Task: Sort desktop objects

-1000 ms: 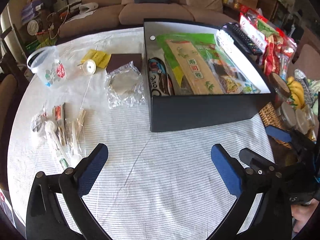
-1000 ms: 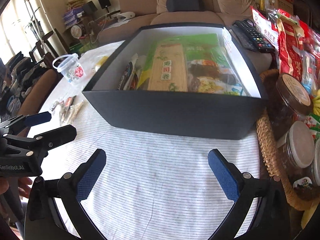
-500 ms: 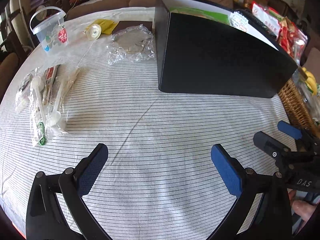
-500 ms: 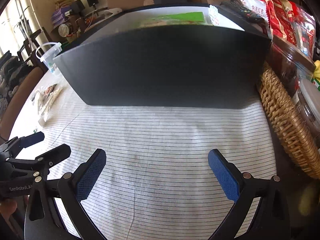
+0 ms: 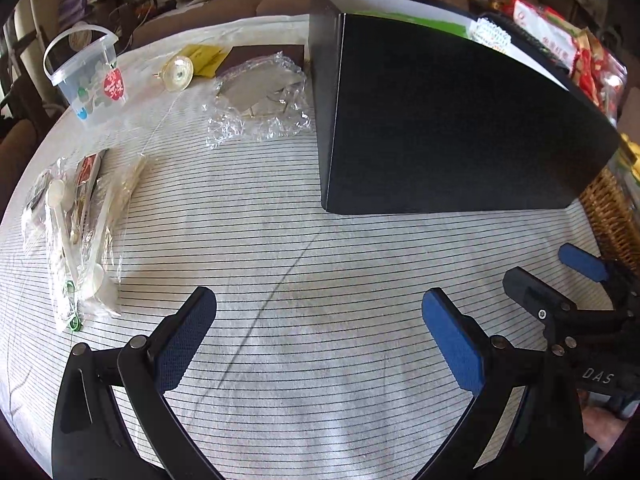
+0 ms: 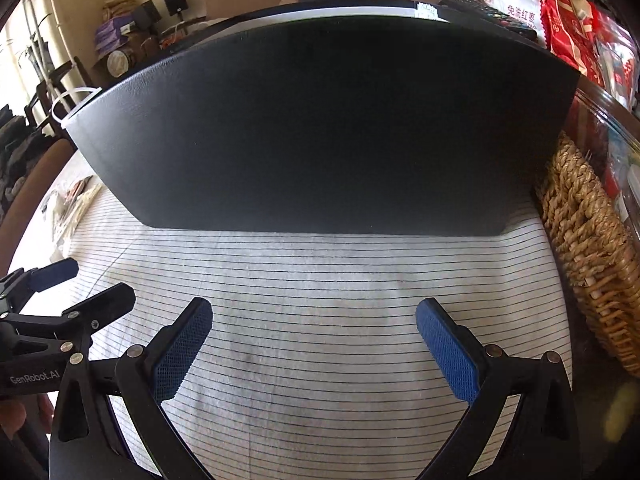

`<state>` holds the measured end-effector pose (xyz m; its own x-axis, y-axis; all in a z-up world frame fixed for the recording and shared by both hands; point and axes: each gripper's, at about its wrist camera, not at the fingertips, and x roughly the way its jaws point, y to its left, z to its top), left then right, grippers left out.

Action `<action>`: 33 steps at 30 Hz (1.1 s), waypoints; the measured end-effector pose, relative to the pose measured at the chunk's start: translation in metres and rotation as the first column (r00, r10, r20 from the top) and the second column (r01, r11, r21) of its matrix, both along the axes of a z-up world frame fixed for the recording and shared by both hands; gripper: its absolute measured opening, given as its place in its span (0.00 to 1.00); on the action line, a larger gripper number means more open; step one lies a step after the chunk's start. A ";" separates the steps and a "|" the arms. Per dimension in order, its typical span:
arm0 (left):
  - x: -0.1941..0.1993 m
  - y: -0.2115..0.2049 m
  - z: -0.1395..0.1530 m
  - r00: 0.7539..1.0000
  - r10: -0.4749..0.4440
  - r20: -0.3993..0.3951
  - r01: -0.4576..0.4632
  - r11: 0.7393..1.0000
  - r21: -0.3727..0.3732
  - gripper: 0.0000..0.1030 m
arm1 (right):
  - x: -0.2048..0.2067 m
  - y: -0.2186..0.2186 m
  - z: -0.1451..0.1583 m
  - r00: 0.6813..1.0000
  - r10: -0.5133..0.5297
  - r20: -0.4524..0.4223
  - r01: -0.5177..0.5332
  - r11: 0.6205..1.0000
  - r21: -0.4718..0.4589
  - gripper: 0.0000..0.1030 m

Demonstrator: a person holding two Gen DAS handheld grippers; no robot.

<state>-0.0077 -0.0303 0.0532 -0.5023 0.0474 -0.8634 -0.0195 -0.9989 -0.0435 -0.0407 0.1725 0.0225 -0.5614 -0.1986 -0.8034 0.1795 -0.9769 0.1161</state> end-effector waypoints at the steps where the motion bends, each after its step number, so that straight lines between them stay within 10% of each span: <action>1: -0.001 -0.001 -0.002 1.000 0.003 0.000 -0.003 1.000 0.003 1.00 | -0.001 -0.001 0.000 1.000 0.002 0.000 -0.002 1.000 0.004 1.00; 33: 0.008 -0.006 -0.017 0.995 0.067 -0.077 -0.069 0.997 -0.031 1.00 | 0.001 0.001 -0.001 0.999 -0.001 -0.032 0.005 0.994 0.112 1.00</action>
